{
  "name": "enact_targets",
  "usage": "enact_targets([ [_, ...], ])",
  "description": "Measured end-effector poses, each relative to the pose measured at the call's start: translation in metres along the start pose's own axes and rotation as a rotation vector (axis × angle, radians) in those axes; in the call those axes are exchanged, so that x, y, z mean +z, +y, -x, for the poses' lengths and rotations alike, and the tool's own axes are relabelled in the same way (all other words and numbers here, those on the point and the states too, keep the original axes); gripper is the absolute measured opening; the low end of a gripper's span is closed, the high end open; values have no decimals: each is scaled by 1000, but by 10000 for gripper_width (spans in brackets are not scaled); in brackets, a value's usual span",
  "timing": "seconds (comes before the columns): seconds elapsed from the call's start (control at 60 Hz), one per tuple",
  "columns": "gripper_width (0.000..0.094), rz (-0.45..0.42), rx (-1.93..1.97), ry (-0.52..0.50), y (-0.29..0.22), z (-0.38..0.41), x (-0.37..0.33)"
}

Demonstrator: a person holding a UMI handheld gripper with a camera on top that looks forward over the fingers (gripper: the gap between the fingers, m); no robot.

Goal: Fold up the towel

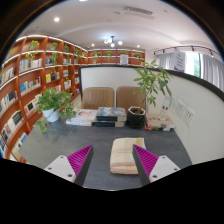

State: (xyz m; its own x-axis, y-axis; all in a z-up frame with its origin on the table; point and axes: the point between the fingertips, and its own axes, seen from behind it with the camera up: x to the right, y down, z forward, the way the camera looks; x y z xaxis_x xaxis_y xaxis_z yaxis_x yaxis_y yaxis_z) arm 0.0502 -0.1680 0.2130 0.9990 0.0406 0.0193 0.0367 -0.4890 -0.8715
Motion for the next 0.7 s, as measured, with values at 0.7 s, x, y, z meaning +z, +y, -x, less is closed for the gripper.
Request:
enact_targets([
  [0.7,789,-28,5,30,38,91,-128],
])
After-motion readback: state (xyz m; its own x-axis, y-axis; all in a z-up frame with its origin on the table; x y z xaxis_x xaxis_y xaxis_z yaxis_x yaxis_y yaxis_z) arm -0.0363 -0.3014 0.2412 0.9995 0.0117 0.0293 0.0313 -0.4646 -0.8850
